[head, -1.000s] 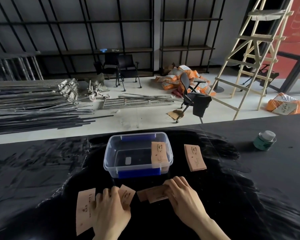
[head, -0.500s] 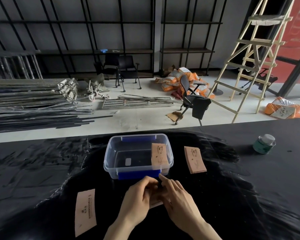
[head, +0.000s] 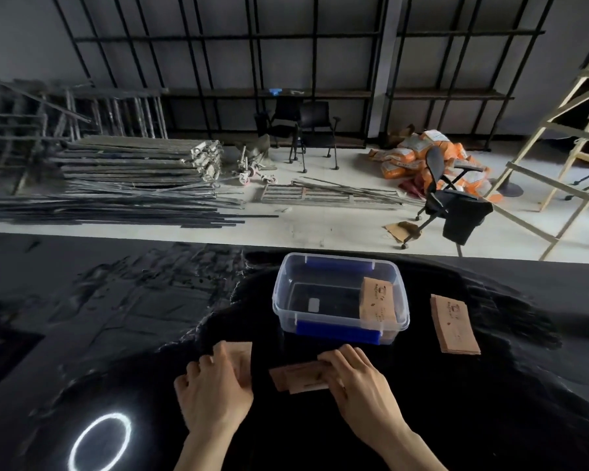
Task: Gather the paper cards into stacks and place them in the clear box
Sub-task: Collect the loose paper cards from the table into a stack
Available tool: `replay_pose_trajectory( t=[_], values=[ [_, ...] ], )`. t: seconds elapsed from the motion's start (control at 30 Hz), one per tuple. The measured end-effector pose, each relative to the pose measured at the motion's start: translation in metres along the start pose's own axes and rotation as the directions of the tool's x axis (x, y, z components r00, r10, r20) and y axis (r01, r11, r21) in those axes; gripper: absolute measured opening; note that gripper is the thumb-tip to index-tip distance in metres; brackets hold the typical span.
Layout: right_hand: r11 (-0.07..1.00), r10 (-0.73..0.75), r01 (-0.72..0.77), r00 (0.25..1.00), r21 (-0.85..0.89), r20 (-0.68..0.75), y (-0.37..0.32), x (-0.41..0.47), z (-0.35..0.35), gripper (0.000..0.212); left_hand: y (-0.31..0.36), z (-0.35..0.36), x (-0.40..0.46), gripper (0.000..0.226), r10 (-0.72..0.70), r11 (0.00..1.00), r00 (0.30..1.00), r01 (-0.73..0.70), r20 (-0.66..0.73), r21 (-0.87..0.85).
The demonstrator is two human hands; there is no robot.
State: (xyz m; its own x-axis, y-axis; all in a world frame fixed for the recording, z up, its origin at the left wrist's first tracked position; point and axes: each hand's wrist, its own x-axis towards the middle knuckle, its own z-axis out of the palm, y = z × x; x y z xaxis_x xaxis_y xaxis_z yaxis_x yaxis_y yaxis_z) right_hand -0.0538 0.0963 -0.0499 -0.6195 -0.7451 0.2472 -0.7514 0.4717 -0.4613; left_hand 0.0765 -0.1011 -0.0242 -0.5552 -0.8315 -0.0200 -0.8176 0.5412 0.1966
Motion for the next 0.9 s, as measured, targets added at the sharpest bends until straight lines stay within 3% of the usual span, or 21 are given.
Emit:
replay_pose_trajectory(
  t=[0.1,0.23,0.33,0.43,0.53,0.63,0.73,0.83,0.9],
  values=[
    [1.000,-0.029,0.029,0.999,0.006,0.028,-0.010,0.006,0.007,0.027,-0.011,-0.001,0.000,0.076,-0.023,0.998,0.998,0.026,0.059,-0.050],
    [0.999,-0.039,0.039,0.998,0.005,0.049,-0.012,0.009,0.008,0.025,-0.026,-0.001,0.008,0.055,-0.004,0.917,1.000,0.013,0.025,-0.399],
    [0.999,-0.037,0.037,0.998,-0.002,0.057,-0.011,0.009,0.008,0.026,-0.021,-0.004,0.015,0.048,0.201,0.830,0.977,-0.211,-0.076,-0.516],
    [1.000,-0.005,0.005,0.998,0.000,0.059,-0.013,0.008,0.009,0.028,0.004,-0.010,0.013,0.037,0.447,0.719,0.894,-0.340,0.031,-0.606],
    [0.996,0.081,-0.083,0.996,0.045,0.043,-0.013,0.008,0.010,0.046,0.028,-0.005,0.004,0.024,0.576,0.698,0.802,-0.383,0.157,-0.605],
    [0.991,0.107,-0.112,0.992,0.067,0.069,-0.011,0.007,0.006,0.066,0.042,0.006,-0.003,0.034,0.609,0.732,0.763,-0.436,0.216,-0.524],
    [0.986,0.130,-0.132,0.991,0.099,0.026,-0.004,-0.001,-0.001,0.070,0.050,0.008,-0.004,0.044,0.616,0.765,0.764,-0.523,0.193,-0.375],
    [0.953,0.214,-0.197,0.975,0.230,-0.054,0.011,-0.015,-0.009,0.071,0.064,0.006,-0.007,0.051,0.636,0.725,0.762,-0.539,0.118,-0.428],
    [0.875,0.324,-0.269,0.943,0.402,-0.073,0.025,-0.024,-0.016,0.076,0.079,0.008,-0.013,0.049,0.655,0.675,0.751,-0.535,0.079,-0.508]
  ],
)
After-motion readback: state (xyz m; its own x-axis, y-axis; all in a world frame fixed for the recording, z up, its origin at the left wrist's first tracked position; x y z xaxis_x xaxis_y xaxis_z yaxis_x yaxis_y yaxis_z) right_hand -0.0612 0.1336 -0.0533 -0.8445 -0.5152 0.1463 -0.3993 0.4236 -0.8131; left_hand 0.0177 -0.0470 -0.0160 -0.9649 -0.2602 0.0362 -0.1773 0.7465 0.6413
